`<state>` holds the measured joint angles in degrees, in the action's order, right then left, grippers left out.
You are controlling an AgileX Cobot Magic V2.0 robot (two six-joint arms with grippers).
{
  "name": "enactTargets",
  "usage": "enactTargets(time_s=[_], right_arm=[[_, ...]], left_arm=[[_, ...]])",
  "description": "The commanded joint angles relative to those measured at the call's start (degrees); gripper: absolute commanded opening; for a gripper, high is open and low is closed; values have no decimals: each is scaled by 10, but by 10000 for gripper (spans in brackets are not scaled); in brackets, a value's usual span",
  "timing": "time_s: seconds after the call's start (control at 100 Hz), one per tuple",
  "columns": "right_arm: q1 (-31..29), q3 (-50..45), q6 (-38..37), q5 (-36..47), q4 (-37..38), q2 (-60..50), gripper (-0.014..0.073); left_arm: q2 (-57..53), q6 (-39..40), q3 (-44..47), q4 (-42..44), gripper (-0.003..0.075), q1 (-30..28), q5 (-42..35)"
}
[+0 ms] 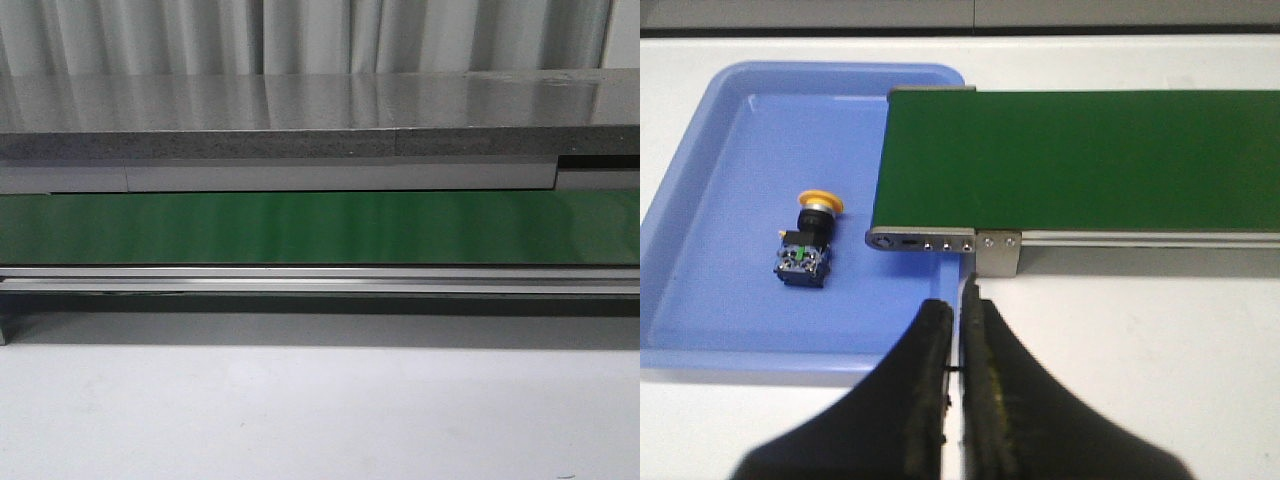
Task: Move button from left to right
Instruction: 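Move the left gripper down toward the yellow-capped button in the blue tray, then close the left gripper on the black body of the yellow button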
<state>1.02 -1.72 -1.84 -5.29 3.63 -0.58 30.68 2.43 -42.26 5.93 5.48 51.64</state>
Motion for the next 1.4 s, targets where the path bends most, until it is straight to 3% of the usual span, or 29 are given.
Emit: enactTargets(time_s=[0.0,0.29,0.38,0.48,0.63,0.7,0.88,1.04,1.39], right_arm=[[-3,0,1,47,5,-9,-122],[-3,0,1,47,5,-9,-122],[-3,0,1,47,5,-9,-122],[-3,0,1,47,5,-9,-122],[-3,0,1,47,5,-9,-122],[-3,0,1,47,5,-9,-122],[-3,0,1,47,5,-9,-122],[-3,0,1,47,5,-9,-122],[-3,0,1,47,5,-9,-122]], left_arm=[[30,6,-26,-5,5,0,-18],[68,6,-26,-5,6,0,-10],[68,5,-26,-5,40,0,-3],[68,5,-26,-5,190,0,10],[68,5,-26,0,568,0,20],[68,5,-26,0,650,0,17],[70,5,-27,8,637,0,3],[101,32,-59,60,631,-7,41],[294,-11,-202,83,631,-121,60]])
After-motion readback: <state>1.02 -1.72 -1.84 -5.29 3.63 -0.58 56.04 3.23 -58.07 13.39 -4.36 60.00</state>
